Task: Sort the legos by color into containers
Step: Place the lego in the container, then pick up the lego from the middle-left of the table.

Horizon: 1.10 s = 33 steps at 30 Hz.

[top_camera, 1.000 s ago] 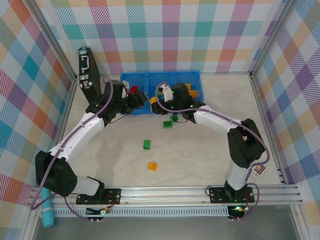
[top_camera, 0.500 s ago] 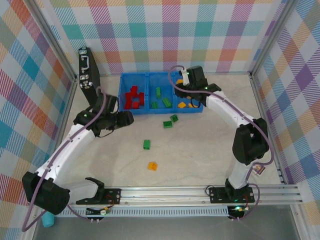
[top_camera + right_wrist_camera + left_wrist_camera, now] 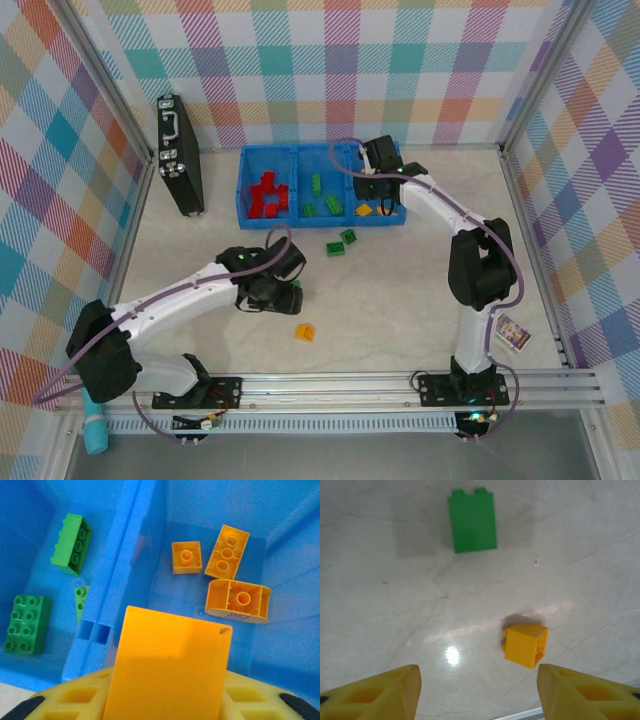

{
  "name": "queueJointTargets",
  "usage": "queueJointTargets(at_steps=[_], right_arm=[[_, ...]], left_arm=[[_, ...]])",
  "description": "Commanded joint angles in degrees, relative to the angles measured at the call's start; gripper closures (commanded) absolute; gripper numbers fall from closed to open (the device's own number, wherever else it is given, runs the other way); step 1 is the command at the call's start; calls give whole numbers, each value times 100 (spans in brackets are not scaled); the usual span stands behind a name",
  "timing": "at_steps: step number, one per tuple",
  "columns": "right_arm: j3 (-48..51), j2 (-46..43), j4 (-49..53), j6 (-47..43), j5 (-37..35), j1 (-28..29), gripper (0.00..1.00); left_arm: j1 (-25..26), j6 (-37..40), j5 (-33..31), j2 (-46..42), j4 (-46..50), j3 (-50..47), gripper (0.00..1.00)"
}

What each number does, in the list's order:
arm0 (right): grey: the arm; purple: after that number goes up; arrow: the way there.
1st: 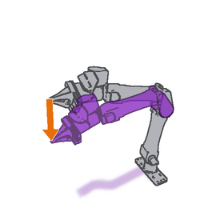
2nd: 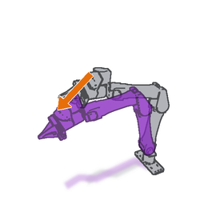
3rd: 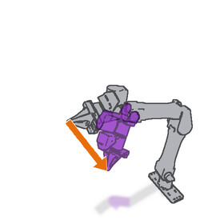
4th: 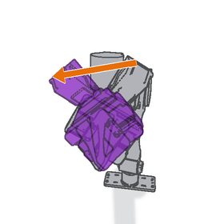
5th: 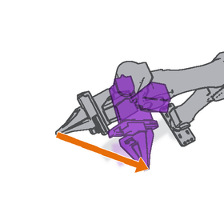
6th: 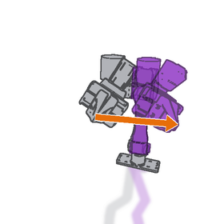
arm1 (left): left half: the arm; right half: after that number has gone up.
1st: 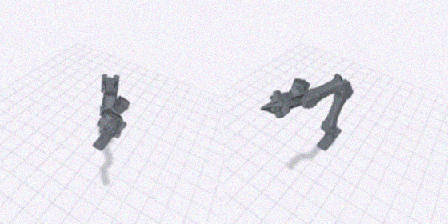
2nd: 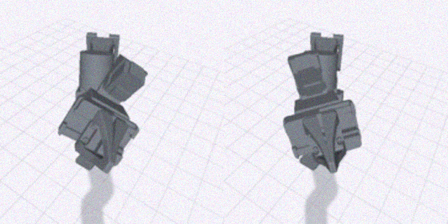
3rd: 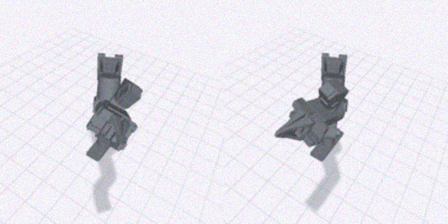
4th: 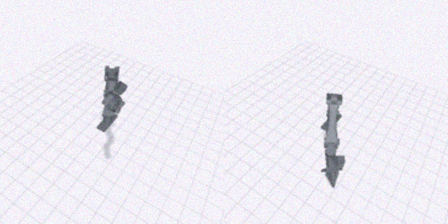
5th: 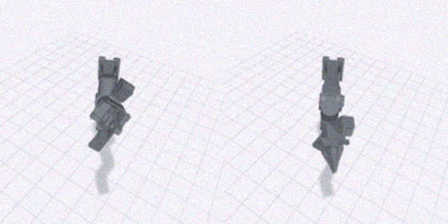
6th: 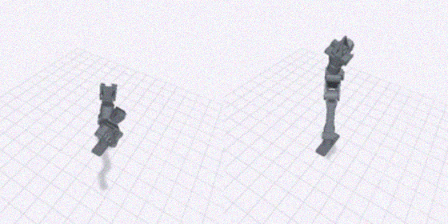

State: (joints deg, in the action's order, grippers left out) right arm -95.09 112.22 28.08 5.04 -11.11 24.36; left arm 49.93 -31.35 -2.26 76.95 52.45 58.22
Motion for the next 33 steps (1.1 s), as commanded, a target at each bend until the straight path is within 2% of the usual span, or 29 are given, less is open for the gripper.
queueJointTargets(at_steps=[1,5,9,12,25,33], right_arm=[[-158,66,67,-91,-11,-101,56],[-194,155,75,-91,60,-167,49],[-200,153,72,-155,135,-188,29],[-85,1,-44,-192,245,-194,23],[53,-719,-91,-323,404,-189,21],[214,-1175,-32,-390,490,-188,18]], left_arm=[[429,-402,-49,171,-36,19,37],[803,-799,80,353,-273,-109,37],[922,-941,32,464,-393,-213,36],[931,-951,14,531,-478,-253,36],[1001,-896,225,1115,-1149,-593,38],[1001,-881,254,1319,-1371,-691,45]])
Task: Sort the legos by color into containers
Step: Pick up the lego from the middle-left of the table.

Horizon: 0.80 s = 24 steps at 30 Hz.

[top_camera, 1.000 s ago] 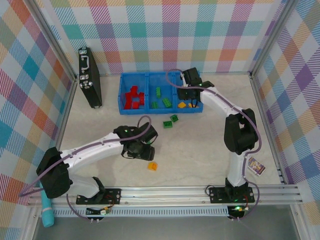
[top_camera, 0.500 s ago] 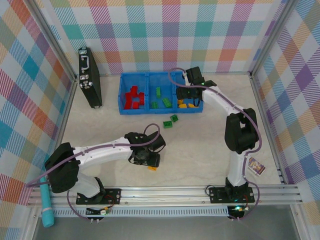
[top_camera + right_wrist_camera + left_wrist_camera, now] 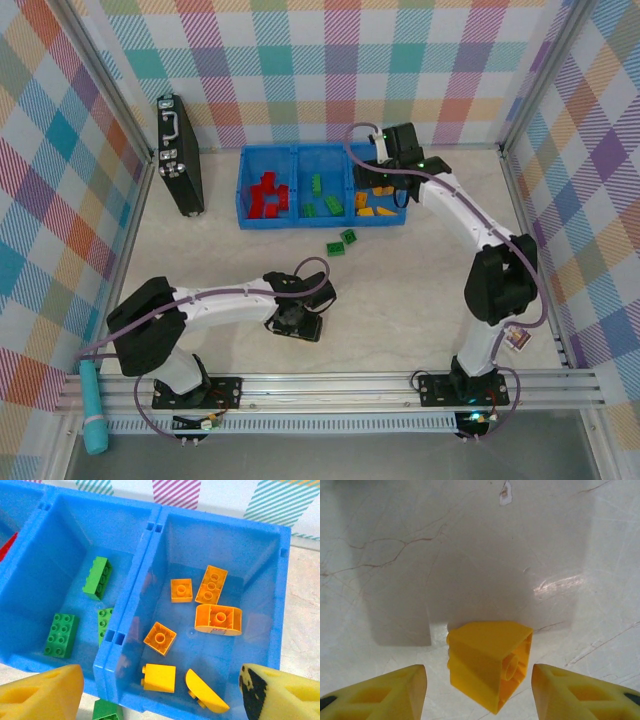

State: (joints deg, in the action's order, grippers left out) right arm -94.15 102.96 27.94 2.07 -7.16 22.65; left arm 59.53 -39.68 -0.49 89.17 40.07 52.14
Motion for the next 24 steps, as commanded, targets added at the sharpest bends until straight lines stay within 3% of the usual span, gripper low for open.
queueJointTargets(at_steps=[1,6,14,24], right_arm=[[137,-293,-12,-84,79,-17,18],[215,-484,16,-83,40,-20,18],[476,-820,36,-82,-196,-24,18],[1240,-1493,10,40,-475,-24,19]], left_arm=[[41,-50,122,141,-185,-103,46],[33,-97,275,258,-449,-273,52],[-70,89,286,303,-458,-64,71],[-649,1117,120,634,22,2357,75]])
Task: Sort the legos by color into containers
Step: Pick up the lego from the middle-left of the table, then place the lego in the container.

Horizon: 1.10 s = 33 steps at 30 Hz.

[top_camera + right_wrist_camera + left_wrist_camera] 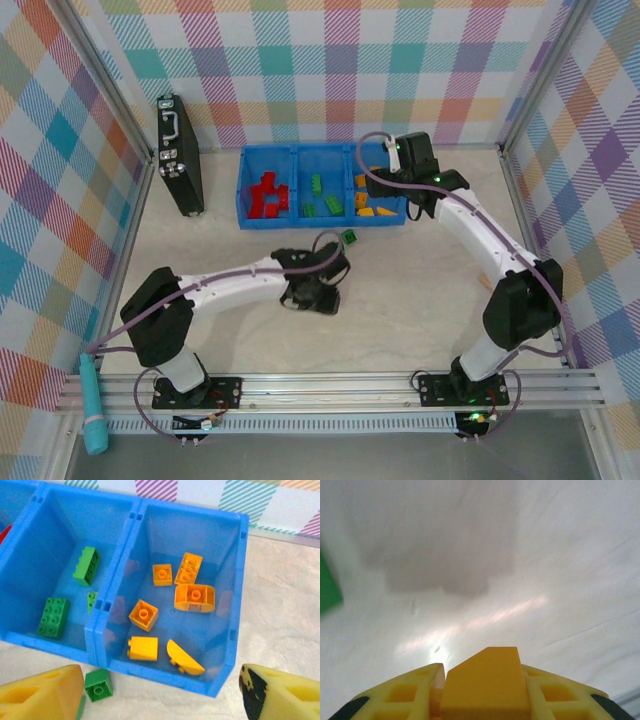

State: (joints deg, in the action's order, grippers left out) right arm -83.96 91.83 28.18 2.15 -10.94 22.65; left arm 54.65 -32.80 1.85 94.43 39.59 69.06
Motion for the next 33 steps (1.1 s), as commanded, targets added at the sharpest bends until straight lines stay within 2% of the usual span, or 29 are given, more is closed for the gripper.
queueJointTargets(at_steps=[1,4,8,13,19,24,33], right_arm=[[328,-495,-47,30,-106,-24,19],[431,-759,67,22,-160,-48,19],[292,-1054,473,-155,-235,-70,17],[293,-1616,713,-229,-198,-68,16],[597,-2137,855,-229,-233,-79,15],[955,-2588,869,-77,-262,-86,15],[1638,-3148,795,777,534,-85,16]], left_arm=[[-189,517,-184,205,17,953,75],[-304,783,-416,491,-132,1591,75],[-536,935,-291,771,-474,2156,76],[-636,1361,-300,1288,-428,2918,76],[-739,1855,-982,1830,-1026,3657,74],[-964,2034,-1163,2492,-1250,4506,74],[-1329,2190,-1327,3472,-1405,5523,72]])
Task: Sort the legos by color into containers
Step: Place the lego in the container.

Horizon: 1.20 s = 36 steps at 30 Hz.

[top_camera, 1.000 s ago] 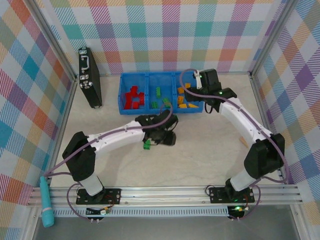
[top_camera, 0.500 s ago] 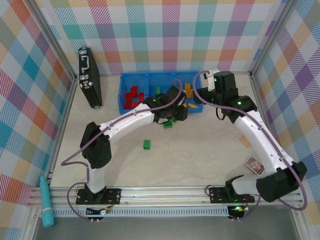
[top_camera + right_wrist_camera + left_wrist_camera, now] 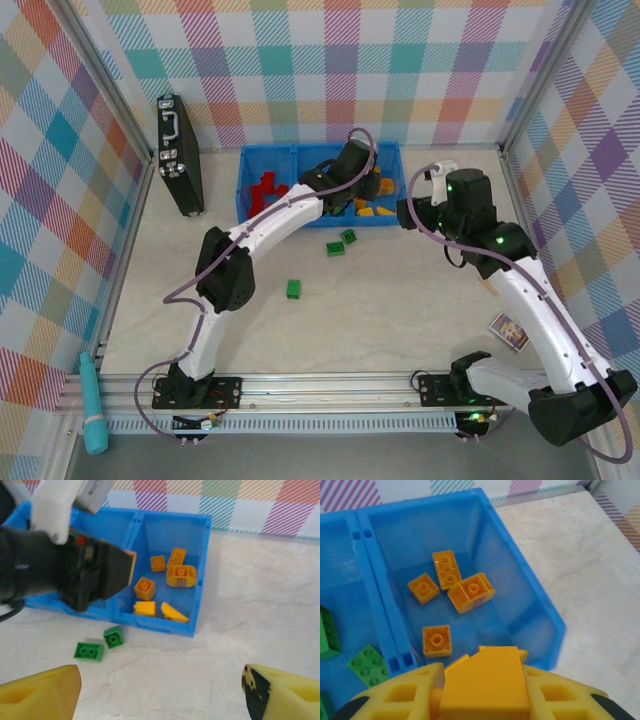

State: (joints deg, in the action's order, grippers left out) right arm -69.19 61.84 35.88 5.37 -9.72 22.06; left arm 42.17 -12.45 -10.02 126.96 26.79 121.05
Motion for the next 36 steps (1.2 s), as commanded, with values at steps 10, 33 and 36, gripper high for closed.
queueJointTargets(at_steps=[10,33,36], right_arm=[[1120,-533,-10,1099,1041,-18,17],[1896,1083,-1826,1294,1743,181,14],[1757,1526,-2026,1207,1655,258,14]], left_arm=[[-301,107,-108,1127,-172,1310,70],[-575,1148,47,-1000,169,814,40],[-759,1288,2,-1869,188,112,37]])
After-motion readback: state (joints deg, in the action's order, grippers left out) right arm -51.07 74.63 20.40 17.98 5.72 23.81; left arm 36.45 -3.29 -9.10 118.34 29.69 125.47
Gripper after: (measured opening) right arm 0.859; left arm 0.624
